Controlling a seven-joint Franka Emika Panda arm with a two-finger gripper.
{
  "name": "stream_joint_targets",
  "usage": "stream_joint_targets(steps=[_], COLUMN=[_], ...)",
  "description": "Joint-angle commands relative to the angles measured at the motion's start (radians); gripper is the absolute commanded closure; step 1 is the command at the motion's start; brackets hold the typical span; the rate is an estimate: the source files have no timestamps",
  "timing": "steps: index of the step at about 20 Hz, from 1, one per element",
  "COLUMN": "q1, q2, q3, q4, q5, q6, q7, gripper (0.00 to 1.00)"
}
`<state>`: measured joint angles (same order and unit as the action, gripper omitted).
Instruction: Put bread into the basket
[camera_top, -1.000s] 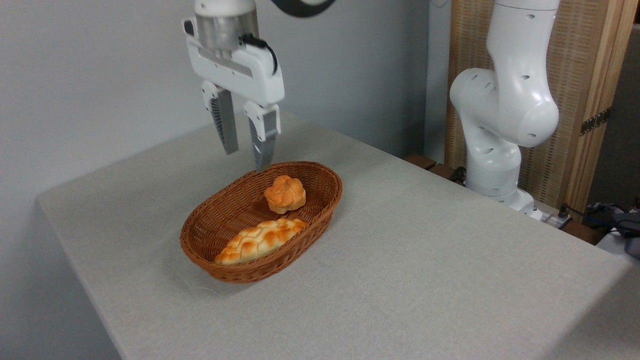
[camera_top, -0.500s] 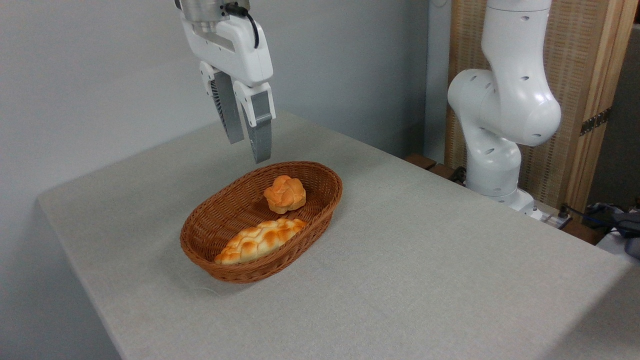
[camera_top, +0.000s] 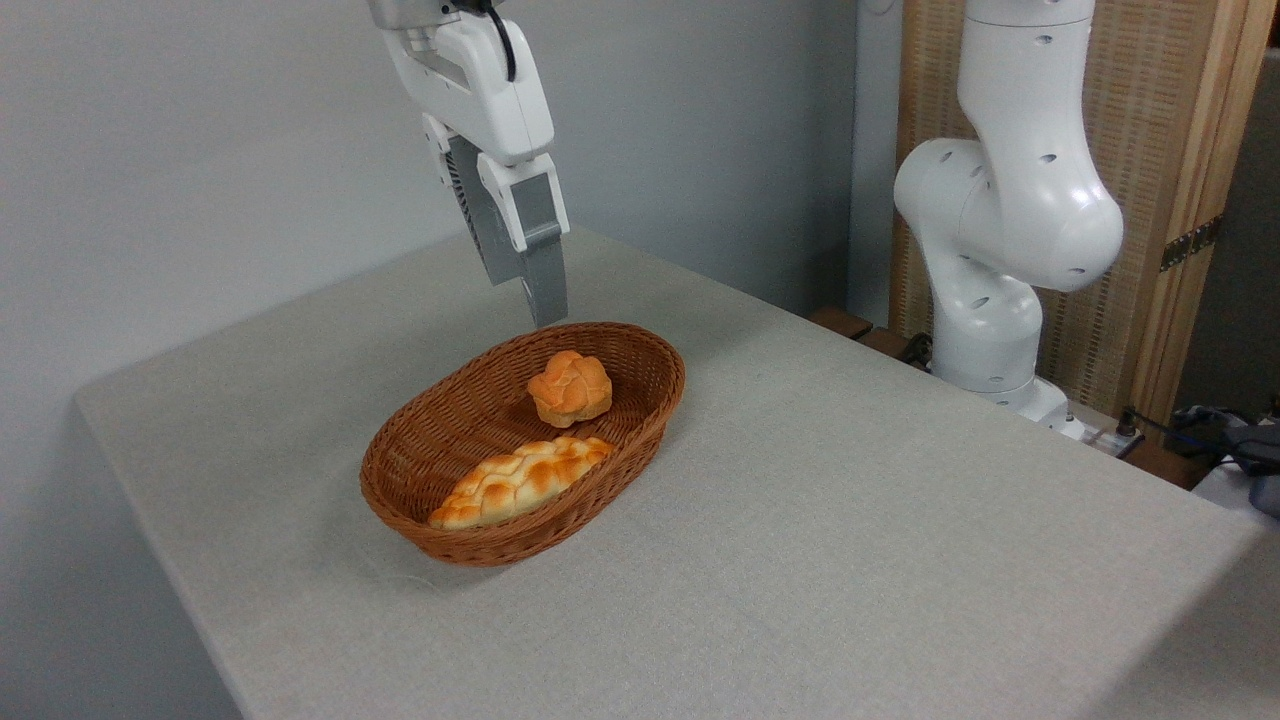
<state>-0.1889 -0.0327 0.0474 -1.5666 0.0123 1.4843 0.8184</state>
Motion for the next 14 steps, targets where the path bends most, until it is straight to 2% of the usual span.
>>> stream_joint_targets(steps=[1, 3, 14], q1=[-0.011, -0.012, -0.012], q2=[0.014, 0.016, 0.02], q3=[0.023, 0.023, 0.023], q4=[0.026, 0.026, 0.025], q5=[0.008, 0.015, 0.011], q6=[-0.024, -0.013, -0.002], q7=[-0.097, -0.19, -0.194], gripper=[0.0, 0.0, 0.0])
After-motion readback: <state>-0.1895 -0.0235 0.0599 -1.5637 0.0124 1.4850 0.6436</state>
